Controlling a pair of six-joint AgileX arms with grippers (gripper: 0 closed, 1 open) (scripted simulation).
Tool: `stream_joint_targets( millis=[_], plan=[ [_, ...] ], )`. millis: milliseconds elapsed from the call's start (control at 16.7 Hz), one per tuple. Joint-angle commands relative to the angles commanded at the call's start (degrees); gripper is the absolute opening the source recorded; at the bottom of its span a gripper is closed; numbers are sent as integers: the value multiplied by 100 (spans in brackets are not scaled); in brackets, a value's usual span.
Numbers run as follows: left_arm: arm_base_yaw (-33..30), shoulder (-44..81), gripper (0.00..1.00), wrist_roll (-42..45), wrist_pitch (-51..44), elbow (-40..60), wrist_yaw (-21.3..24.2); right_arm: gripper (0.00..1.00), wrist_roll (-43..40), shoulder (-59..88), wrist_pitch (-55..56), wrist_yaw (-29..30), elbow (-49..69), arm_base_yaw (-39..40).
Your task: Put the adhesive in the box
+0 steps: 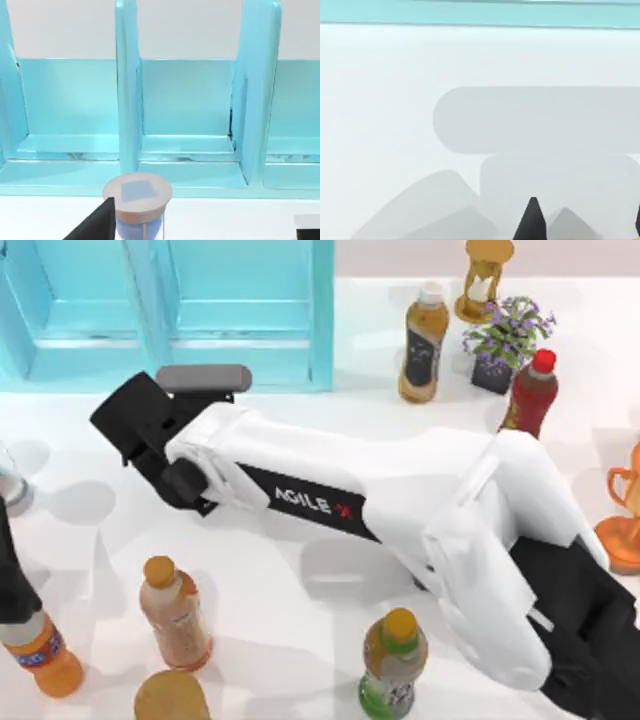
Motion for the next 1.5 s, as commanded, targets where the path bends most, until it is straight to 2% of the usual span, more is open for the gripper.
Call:
stream_joint_targets(
  millis=[600, 1080, 1260, 1500],
  plan=[
    [0, 0, 100, 0, 0, 0, 0, 0, 40, -142, -1845, 10, 1823, -16],
    [0, 0, 100, 0, 0, 0, 0, 0, -31, -183, -1960, -51, 1912, -5],
    [0, 0, 100, 0, 0, 0, 0, 0, -560, -624, -1885, -528, 1376, -112],
    [0, 0, 100, 0, 0, 0, 0, 0, -1912, -1824, -1555, -1650, -87, -791]
  ],
)
